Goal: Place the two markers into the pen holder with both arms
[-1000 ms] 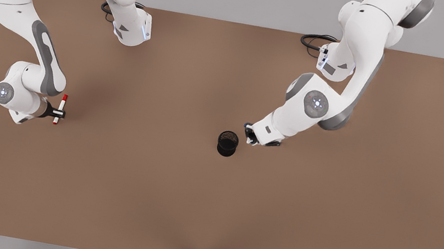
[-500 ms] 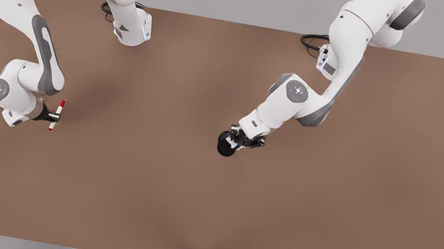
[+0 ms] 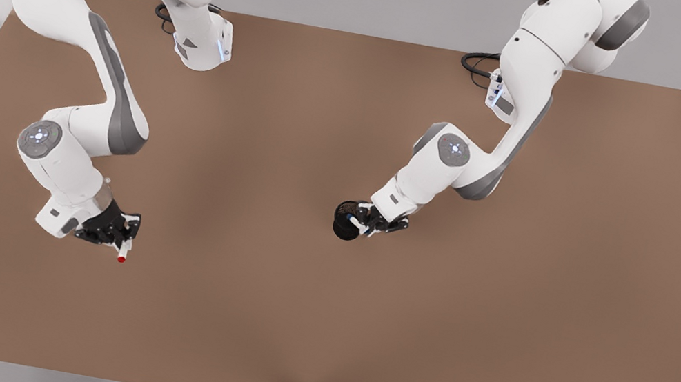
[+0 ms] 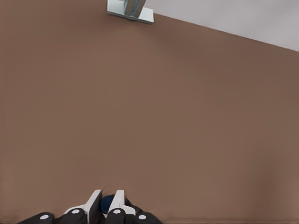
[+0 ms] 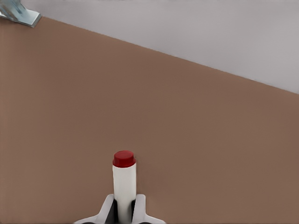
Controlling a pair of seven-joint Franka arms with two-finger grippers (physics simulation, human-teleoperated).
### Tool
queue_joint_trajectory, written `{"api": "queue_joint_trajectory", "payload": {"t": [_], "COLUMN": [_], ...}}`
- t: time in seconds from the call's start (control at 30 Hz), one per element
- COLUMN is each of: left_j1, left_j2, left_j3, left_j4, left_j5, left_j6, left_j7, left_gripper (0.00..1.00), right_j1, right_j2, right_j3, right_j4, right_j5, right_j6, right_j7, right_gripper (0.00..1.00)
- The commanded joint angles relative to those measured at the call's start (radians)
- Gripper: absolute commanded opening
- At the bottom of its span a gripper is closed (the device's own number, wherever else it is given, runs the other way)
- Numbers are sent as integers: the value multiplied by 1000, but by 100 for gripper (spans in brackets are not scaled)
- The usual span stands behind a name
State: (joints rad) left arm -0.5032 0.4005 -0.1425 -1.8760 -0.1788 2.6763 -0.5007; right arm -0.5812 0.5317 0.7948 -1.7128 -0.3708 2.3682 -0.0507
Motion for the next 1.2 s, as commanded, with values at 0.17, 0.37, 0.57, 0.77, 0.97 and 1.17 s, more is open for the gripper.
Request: {"api": "queue_joint_trajectory", "payload": {"t": [0.17, 0.37, 0.57, 0.77, 0.97, 1.17], "left_j1": [-21, 212, 414, 410, 413, 417], "left_j2": [-37, -98, -210, -167, -130, -124], "left_j3": [14, 178, 67, 69, 69, 69], "left_j4": [-6, 337, 483, 497, 497, 497], "left_j5": [-5, 151, 245, 245, 240, 239], "left_j6": [-47, -946, -1121, -1118, -1121, -1118], "left_j7": [-7, 339, 522, 511, 519, 528], "left_gripper": [100, 100, 100, 100, 100, 100], "right_j1": [-66, -49, 287, 721, 1193, 1247], "right_j2": [-1, -18, -13, -9, -10, 4], "right_j3": [204, 354, 147, -193, -592, -680], "right_j4": [-31, -200, -126, -77, -62, -70], "right_j5": [3, -16, -51, -43, 171, 128], "right_j6": [20, 364, 602, 816, 968, 987], "right_j7": [210, 433, 534, 558, 569, 560], "right_gripper": [21, 21, 22, 22, 22, 22]}}
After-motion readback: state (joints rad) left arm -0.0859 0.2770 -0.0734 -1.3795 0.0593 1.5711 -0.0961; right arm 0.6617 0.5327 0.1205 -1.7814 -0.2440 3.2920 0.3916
